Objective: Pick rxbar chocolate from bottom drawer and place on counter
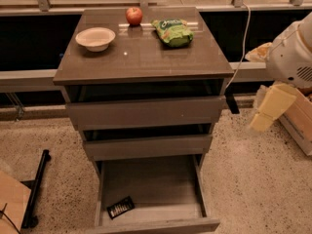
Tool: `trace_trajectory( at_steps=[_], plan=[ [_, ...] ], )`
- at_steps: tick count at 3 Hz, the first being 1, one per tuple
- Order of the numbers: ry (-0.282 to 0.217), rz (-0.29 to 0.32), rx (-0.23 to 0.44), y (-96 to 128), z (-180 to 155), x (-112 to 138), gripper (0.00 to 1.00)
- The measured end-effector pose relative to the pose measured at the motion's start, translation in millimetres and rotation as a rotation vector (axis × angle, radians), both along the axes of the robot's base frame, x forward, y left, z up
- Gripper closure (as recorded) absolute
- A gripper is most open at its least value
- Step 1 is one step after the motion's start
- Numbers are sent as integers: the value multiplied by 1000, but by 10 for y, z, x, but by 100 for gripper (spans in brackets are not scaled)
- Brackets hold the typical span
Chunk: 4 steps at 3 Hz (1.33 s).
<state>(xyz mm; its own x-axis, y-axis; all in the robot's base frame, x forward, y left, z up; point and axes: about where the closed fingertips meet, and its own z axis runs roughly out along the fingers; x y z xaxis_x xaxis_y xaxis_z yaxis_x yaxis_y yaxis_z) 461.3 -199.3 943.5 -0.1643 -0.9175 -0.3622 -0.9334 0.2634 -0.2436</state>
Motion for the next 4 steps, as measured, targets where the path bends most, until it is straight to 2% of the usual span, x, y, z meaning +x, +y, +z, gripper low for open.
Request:
trace_trajectory(
  at_steps=[1,2,3,4],
  plan=[
    [-24,39,119,96,-259,226,0],
    [-27,45,126,125,-263,240,0],
    [-20,11,105,117,-331,223,0],
    [17,-14,165,268,-747,175,0]
  ],
)
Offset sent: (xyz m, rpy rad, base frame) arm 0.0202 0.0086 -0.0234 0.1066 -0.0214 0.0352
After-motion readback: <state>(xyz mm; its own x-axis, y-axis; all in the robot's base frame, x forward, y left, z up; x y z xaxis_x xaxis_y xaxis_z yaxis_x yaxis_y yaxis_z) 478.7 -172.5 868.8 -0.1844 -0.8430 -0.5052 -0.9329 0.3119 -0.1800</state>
